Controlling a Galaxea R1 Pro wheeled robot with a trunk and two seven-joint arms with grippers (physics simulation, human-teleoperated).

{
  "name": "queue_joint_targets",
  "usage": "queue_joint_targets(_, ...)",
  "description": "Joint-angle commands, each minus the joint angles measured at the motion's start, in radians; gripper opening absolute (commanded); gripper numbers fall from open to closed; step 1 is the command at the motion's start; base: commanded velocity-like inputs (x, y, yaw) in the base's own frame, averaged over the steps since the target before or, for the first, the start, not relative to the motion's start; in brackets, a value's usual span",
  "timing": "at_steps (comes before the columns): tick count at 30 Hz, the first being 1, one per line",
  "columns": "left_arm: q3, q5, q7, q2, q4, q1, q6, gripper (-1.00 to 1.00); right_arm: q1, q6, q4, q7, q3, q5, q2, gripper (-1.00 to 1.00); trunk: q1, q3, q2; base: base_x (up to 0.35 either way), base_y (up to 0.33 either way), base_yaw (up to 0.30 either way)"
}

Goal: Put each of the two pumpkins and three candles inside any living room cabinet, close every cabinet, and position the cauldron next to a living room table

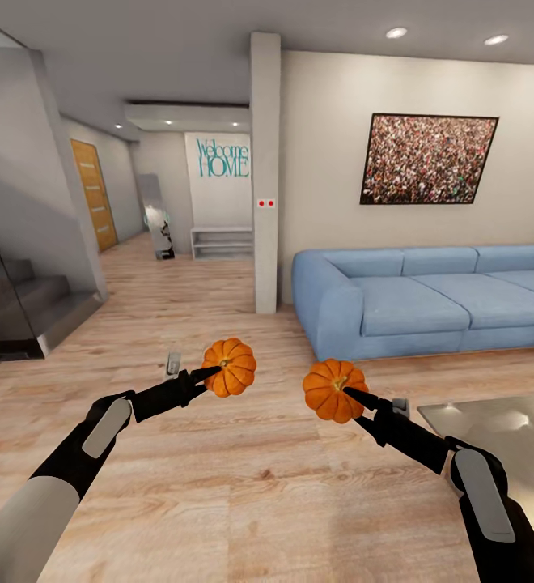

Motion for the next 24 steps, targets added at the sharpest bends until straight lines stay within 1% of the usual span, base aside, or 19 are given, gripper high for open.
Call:
queue_joint_targets(1,-0.002,0.008,0.001,0.001,0.0,-0.001,0.006,-1.0,-0.001,0.004,0.0,0.009,-0.002,0.008,0.0,-1.0,-0.004,0.001,0.007,0.0,0.0,0.0)
queue_joint_targets(24,-0.002,0.008,0.001,0.001,0.001,-0.001,0.006,-1.0,-0.001,0.004,0.0,0.008,-0.002,0.008,0.0,-1.0,-0.092,0.037,0.168,0.0,0.0,0.0)
